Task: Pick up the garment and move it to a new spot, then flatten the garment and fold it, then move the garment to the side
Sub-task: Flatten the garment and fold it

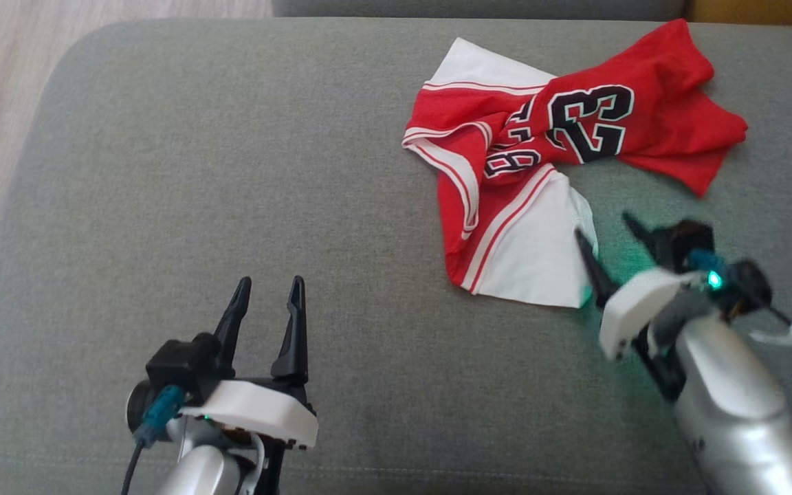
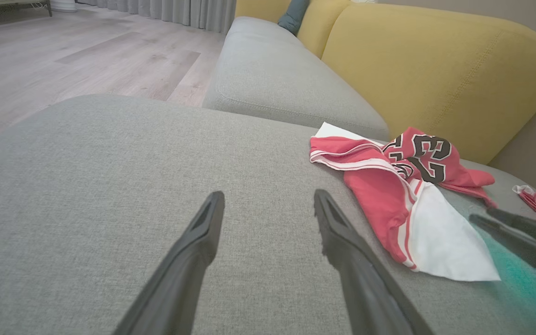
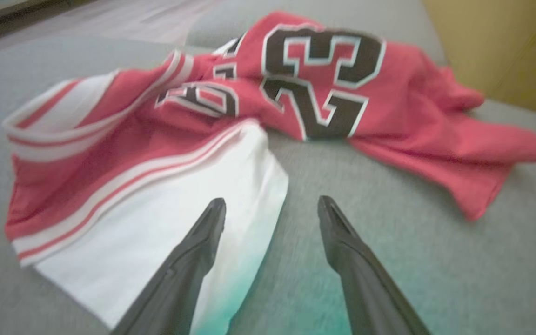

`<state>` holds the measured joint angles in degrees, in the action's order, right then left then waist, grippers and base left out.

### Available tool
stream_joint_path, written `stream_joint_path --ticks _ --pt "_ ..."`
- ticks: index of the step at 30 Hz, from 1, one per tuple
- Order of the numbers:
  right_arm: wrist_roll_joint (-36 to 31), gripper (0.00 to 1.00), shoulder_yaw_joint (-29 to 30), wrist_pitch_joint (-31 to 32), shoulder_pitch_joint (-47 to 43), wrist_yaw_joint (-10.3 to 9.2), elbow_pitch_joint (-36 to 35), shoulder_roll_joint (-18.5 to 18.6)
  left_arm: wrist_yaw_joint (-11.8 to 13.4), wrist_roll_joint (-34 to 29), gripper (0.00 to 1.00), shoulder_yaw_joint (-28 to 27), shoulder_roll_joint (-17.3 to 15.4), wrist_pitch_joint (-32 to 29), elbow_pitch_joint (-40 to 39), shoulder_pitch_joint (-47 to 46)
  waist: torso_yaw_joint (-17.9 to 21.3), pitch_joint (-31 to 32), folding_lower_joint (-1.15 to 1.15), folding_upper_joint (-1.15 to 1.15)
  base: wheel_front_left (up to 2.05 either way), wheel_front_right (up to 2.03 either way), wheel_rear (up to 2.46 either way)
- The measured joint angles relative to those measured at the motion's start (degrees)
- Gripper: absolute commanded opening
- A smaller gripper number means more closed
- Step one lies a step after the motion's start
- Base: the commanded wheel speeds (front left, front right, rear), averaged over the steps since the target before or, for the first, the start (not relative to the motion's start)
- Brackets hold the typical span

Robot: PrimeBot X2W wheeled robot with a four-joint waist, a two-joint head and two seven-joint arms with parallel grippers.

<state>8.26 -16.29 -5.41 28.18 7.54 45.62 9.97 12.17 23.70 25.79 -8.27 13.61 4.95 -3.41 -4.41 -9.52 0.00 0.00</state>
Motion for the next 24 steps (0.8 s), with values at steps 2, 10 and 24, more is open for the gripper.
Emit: stream_joint_path --ticks 2,10,24 --pt "1.5 1.00 -1.1 1.3 -2.1 0.00 -1.0 0.1 0.0 0.0 1.00 0.1 0.0 -0.3 -0.1 0.0 -0.2 -0.1 0.00 0.00 0.00 0.00 0.00" --pt "7.7 0.32 -7.6 6.5 -5.0 0.00 -4.0 -0.1 0.0 0.0 1.00 0.1 -0.4 -0.4 -0.2 0.0 -2.4 -0.2 0.00 0.00 0.00 0.00 0.00" --pt "10.9 0.00 -26.5 5.5 -4.8 0.00 -21.2 -2.7 1.8 1.2 1.00 -2.9 -0.8 0.1 -0.5 0.0 -5.1 1.1 0.00 0.00 0.00 0.00 0.00"
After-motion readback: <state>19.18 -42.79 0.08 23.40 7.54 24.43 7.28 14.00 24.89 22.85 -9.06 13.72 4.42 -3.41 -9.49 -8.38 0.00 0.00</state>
